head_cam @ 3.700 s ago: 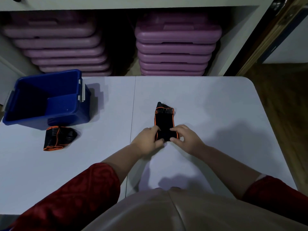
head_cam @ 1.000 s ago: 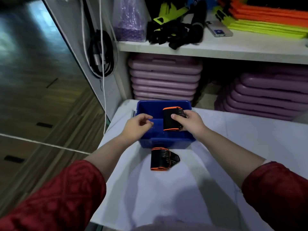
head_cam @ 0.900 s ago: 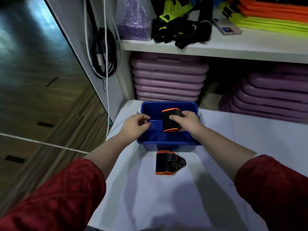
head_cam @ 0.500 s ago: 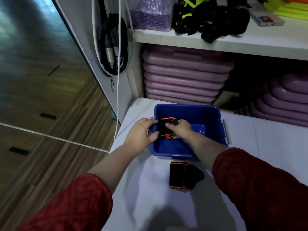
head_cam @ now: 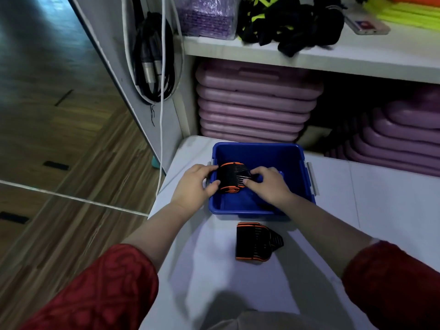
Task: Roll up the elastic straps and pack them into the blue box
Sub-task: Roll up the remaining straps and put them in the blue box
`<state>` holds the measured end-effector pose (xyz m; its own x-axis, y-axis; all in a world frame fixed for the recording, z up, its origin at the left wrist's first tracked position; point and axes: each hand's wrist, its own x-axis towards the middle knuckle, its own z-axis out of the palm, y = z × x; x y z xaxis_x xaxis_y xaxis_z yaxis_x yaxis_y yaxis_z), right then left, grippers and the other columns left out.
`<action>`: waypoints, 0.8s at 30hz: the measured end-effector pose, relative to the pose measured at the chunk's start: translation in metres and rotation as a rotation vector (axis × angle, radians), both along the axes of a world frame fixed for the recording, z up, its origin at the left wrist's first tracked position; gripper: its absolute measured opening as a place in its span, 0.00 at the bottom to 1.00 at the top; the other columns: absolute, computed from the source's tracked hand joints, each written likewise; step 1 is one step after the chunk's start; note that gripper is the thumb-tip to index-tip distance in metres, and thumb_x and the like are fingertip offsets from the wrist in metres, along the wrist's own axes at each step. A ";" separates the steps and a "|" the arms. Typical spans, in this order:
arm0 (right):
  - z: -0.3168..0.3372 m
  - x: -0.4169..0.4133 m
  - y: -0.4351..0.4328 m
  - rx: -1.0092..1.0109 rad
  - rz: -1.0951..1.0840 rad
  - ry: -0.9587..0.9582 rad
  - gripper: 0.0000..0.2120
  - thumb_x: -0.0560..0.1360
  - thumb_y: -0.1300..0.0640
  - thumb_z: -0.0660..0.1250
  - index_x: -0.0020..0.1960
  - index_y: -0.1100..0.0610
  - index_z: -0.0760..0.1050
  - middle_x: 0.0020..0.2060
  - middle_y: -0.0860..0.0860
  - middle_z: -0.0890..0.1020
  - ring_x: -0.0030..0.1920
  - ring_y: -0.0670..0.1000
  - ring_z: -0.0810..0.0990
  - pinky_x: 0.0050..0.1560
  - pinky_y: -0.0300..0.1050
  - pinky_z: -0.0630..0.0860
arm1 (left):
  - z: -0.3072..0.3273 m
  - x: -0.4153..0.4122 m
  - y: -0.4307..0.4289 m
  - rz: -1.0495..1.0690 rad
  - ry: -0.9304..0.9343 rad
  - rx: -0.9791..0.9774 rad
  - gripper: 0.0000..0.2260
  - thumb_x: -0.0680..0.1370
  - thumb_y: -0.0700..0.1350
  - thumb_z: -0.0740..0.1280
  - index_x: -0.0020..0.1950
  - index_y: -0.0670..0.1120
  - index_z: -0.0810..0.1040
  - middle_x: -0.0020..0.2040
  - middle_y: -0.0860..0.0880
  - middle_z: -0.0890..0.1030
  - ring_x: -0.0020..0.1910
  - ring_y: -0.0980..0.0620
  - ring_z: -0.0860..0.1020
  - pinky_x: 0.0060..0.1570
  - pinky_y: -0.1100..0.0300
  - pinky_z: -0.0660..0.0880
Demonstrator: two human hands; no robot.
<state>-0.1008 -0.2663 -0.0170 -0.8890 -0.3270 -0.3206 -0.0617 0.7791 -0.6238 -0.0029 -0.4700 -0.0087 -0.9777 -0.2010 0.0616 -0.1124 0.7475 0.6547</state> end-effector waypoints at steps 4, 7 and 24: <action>0.027 0.042 0.039 -0.218 -0.053 0.302 0.06 0.73 0.51 0.69 0.49 0.50 0.79 0.49 0.51 0.78 0.55 0.52 0.74 0.59 0.45 0.71 | 0.006 0.006 0.010 0.025 -0.004 -0.084 0.20 0.76 0.48 0.67 0.67 0.47 0.74 0.59 0.46 0.75 0.59 0.49 0.73 0.62 0.63 0.65; 0.045 0.085 0.061 -0.334 -0.107 0.376 0.05 0.72 0.57 0.70 0.37 0.52 0.76 0.35 0.47 0.77 0.40 0.44 0.74 0.43 0.31 0.69 | 0.008 0.017 0.018 0.012 0.009 -0.133 0.20 0.75 0.48 0.68 0.66 0.46 0.75 0.58 0.45 0.76 0.59 0.47 0.73 0.64 0.57 0.68; -0.041 0.121 0.035 -0.041 -0.225 -0.348 0.27 0.59 0.43 0.77 0.52 0.56 0.75 0.45 0.51 0.82 0.45 0.52 0.81 0.47 0.48 0.80 | 0.024 0.064 0.043 0.019 -0.042 -0.214 0.19 0.75 0.50 0.67 0.66 0.50 0.75 0.63 0.48 0.74 0.64 0.48 0.69 0.64 0.58 0.65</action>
<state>0.0201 -0.2316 -0.0585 -0.7807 -0.1557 -0.6052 0.3270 0.7236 -0.6079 0.0612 -0.4268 0.0152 -0.9763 -0.2065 0.0645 -0.1518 0.8662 0.4760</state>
